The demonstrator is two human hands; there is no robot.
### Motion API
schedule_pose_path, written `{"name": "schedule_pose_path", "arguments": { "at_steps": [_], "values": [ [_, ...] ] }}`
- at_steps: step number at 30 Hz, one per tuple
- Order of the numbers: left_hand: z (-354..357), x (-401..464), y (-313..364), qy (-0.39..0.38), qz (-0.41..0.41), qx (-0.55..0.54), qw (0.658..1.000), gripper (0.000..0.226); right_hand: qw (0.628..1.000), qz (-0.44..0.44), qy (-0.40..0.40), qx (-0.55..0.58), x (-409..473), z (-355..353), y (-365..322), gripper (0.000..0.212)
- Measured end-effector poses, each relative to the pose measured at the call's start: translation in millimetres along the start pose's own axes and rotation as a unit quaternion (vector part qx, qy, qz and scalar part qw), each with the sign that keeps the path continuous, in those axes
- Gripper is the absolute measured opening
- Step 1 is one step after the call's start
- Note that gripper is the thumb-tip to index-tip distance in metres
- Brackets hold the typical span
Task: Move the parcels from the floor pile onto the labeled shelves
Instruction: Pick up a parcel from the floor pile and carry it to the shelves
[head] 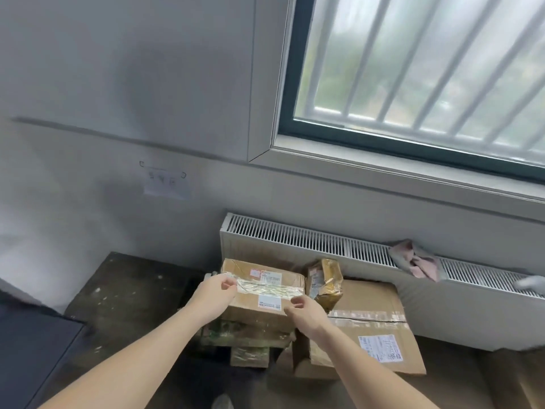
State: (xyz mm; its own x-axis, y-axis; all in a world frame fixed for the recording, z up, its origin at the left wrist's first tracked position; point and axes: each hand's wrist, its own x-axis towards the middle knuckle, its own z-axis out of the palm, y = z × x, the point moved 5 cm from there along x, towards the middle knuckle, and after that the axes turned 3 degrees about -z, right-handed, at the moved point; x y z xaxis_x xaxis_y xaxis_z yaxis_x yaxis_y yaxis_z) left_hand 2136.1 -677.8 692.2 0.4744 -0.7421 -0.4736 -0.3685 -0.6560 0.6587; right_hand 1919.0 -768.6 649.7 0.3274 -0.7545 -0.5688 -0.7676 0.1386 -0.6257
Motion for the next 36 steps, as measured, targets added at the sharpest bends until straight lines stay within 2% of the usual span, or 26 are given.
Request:
{"name": "schedule_pose_path", "arguments": {
  "at_steps": [7,13,19,25,27,31,34,36],
  "values": [
    [-0.6,63.6,-7.0,-0.006,-0.055,0.004,0.998,0.022,0.999,0.049,-0.008,0.022,56.9,-1.8,22.1,0.050],
    [-0.3,90.3,-22.2,0.001,-0.117,0.012,0.993,0.017,0.993,0.097,-0.069,0.011,87.0,5.9,51.3,0.054],
    [21.0,122.8,-29.0,0.022,-0.170,0.018,0.985,0.045,0.991,0.095,-0.081,0.048,149.0,0.0,57.1,0.057],
    [52.7,170.3,-49.8,0.035,-0.190,0.032,0.981,0.065,0.995,0.069,-0.020,0.064,197.8,-3.9,75.4,0.061],
    [61.6,179.4,-59.1,0.040,-0.208,0.045,0.976,0.072,0.995,0.083,-0.017,0.056,205.0,-1.7,84.3,0.067],
    [80.2,189.7,-80.1,0.012,-0.244,0.034,0.969,0.080,0.980,0.176,-0.054,0.076,218.9,15.7,116.5,0.072],
    [89.3,196.0,-100.5,0.003,-0.257,-0.011,0.966,0.097,0.973,0.189,-0.071,0.110,226.3,31.4,134.5,0.072],
    [92.0,197.5,-108.2,0.021,-0.268,-0.034,0.963,0.092,0.968,0.190,-0.071,0.148,227.9,41.8,140.6,0.073]
  ]
}}
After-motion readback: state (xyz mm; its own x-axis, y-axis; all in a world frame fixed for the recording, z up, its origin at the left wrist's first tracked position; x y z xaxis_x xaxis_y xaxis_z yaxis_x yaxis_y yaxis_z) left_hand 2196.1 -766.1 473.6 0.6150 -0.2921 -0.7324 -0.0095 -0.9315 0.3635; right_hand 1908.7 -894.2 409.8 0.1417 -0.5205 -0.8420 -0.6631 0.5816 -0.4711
